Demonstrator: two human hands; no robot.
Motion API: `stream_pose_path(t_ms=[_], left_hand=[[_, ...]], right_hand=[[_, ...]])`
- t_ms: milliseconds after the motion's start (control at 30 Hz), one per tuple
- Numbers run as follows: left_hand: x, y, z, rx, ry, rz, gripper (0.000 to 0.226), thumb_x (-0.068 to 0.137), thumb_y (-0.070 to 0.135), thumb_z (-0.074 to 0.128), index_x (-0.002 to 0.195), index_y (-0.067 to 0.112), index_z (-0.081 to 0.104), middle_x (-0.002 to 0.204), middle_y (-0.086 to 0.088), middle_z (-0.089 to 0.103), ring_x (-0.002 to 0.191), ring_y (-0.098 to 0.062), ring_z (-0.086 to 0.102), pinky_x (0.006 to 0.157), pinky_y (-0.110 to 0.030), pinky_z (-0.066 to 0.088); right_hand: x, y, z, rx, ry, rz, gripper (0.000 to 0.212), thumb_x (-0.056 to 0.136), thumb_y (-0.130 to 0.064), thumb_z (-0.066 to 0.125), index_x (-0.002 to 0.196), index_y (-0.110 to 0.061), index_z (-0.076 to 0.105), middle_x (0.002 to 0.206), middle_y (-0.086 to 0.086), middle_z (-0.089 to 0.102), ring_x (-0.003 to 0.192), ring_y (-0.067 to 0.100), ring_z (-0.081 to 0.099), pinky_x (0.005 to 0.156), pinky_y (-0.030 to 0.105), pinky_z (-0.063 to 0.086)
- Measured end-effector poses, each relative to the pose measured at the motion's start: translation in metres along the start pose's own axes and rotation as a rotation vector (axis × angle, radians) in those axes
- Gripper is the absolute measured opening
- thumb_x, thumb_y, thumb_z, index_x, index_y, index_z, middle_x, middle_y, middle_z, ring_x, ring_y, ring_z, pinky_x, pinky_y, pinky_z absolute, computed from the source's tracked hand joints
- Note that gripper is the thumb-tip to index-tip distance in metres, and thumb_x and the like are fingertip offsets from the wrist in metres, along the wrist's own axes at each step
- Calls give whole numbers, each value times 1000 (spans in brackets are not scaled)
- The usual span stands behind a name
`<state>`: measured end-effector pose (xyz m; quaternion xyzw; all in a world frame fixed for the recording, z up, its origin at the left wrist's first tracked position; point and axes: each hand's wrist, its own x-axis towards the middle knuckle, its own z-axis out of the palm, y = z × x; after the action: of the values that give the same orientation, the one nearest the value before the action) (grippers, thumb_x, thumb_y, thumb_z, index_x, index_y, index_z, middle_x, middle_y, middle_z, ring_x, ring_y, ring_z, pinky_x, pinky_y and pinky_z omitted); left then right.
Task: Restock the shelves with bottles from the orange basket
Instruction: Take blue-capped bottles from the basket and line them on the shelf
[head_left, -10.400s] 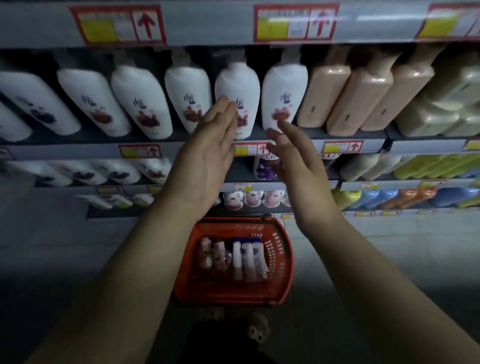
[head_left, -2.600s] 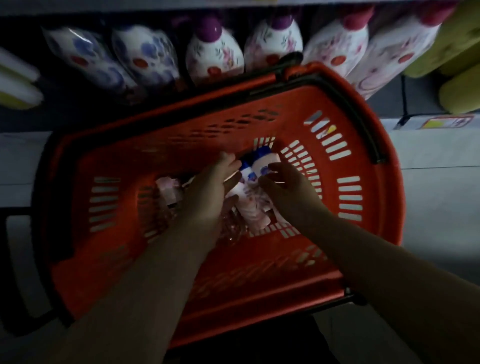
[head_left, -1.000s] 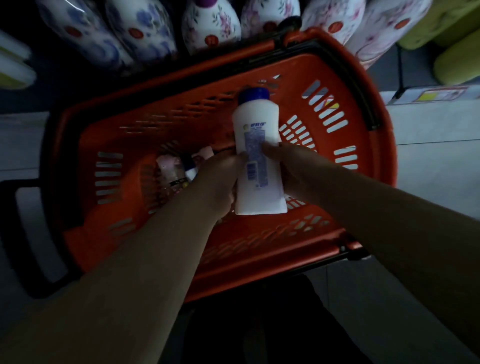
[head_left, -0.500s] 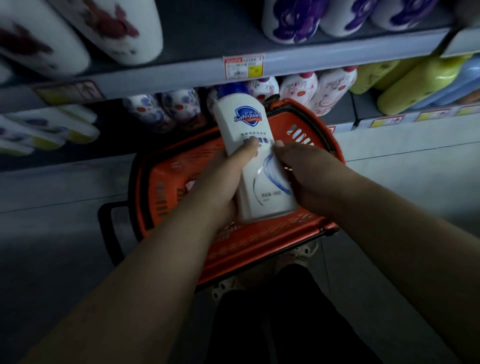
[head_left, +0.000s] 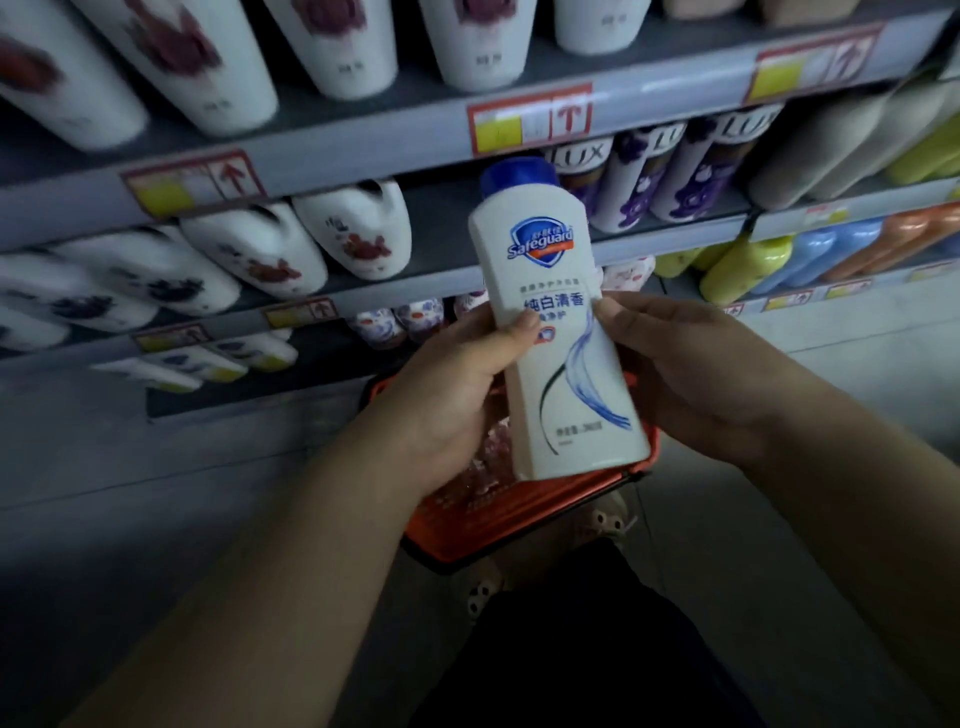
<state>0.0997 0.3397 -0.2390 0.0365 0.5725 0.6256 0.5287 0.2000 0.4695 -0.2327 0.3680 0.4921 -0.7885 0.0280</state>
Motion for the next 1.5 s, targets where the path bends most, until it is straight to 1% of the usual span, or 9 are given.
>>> stream_pose_path(t_ms=[133,300,533,700,833,1067,1300,1400,1500], left_hand=[[-33,37,17,26,-38,79,45,79,18,67,123,9,59,121,-11,66,117,-28,60,107,-46,40],[-79,79,41,9,-78,139,47,78,21,66,123,9,59,122,-12,66,117,-28,60,108,-46,40],[-130,125,82,33,-129,267,40,79,20,57,118,12,60,122,-10,66,117,-25,60,106,-42,43],[-156,155,102,126,-190,362,34,83,23,55,116,21,61,118,-3,68,113,-21,63,99,-38,49],[-165,176,120,149,-146,432,27,94,14,49,117,18,61,116,-2,69,107,-15,64,100,-35,48],[-152,213,156,195,-112,497,28,95,14,49,121,17,60,121,-4,67,112,-19,62,104,-39,44],[-117,255,199,224,-52,579,28,96,13,50,122,19,59,112,3,69,95,-6,66,89,-29,52],[-95,275,217,226,-2,665,39,93,12,56,131,16,51,119,-1,67,104,-13,66,88,-32,53],[-72,290,231,272,109,743,44,82,22,63,124,20,51,120,-1,66,106,-17,66,91,-41,53]], right_hand=[[-42,-39,10,-25,-38,-113,26,97,-17,44,104,-3,65,100,9,73,89,17,68,76,31,57],[-92,-78,24,2,-105,-218,27,98,-14,40,101,-7,67,91,4,75,78,12,71,63,24,57],[-154,-123,36,-54,-15,-348,27,98,-19,43,100,-13,69,101,5,74,92,19,68,81,38,55],[-187,-151,42,-62,28,-452,25,99,-17,44,106,-12,67,101,6,74,86,17,68,78,34,58],[-199,-173,41,-98,46,-506,26,100,-17,43,109,-13,67,108,9,72,104,29,66,91,45,52],[-204,-223,21,-105,9,-580,25,99,-16,43,106,-18,66,100,1,75,88,12,70,79,33,57],[-186,-285,-13,-162,18,-635,24,100,-16,45,112,-15,65,99,-1,75,86,11,71,67,24,56],[-176,-313,-24,-330,120,-749,22,99,-18,48,108,-24,67,95,-8,74,86,4,70,71,20,56],[-164,-341,-36,-534,171,-859,21,97,-19,50,98,-33,65,89,-14,71,84,1,67,77,22,53]])
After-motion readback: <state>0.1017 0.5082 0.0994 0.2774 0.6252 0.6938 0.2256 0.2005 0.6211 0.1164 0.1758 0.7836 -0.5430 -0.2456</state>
